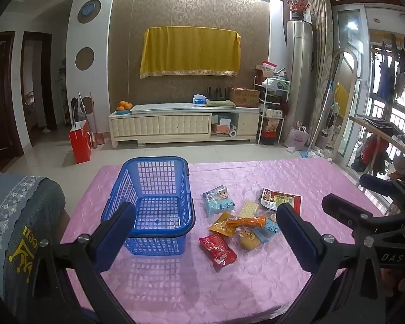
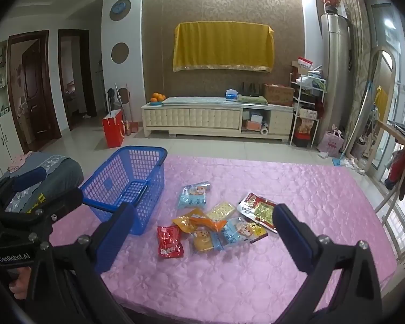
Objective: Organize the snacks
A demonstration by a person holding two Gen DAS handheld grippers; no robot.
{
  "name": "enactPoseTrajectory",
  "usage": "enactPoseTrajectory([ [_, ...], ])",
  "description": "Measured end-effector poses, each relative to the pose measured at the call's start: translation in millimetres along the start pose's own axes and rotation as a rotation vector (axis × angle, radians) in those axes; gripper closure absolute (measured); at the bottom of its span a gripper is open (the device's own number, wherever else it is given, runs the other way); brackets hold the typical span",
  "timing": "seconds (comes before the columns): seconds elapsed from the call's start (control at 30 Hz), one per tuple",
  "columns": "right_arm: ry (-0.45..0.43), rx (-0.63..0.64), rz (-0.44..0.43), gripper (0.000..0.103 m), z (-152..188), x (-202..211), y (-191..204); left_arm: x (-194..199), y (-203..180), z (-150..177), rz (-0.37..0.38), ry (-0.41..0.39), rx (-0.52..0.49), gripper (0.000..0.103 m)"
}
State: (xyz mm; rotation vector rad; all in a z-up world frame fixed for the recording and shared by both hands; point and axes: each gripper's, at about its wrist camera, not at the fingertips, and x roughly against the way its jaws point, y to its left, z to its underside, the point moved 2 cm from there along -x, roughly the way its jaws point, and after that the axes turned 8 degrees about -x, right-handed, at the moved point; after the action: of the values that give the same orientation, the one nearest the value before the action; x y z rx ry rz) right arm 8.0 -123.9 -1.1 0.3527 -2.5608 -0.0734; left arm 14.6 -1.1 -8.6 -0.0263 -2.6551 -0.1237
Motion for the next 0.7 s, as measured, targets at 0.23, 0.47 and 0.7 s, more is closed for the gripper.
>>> enactPoseTrajectory([
  [0.23, 0.003, -0.005, 0.0, 0.0, 4.8, 0.0, -1.2, -0.7, -0.7, 0.6, 0.005, 0.005, 0.007, 0.0],
  [0.47, 0.015, -0.002, 0.004, 0.0, 7.9, -3.2, -2.6, -0.5, -1.8, 1.9, 0.012, 0.006, 0.007, 0.0],
  [0.7, 0.035, 0.001, 0.004, 0.0, 4.7, -7.9, -3.3, -4.7, -2.4, -1.6, 0.02, 0.012, 0.001, 0.0],
])
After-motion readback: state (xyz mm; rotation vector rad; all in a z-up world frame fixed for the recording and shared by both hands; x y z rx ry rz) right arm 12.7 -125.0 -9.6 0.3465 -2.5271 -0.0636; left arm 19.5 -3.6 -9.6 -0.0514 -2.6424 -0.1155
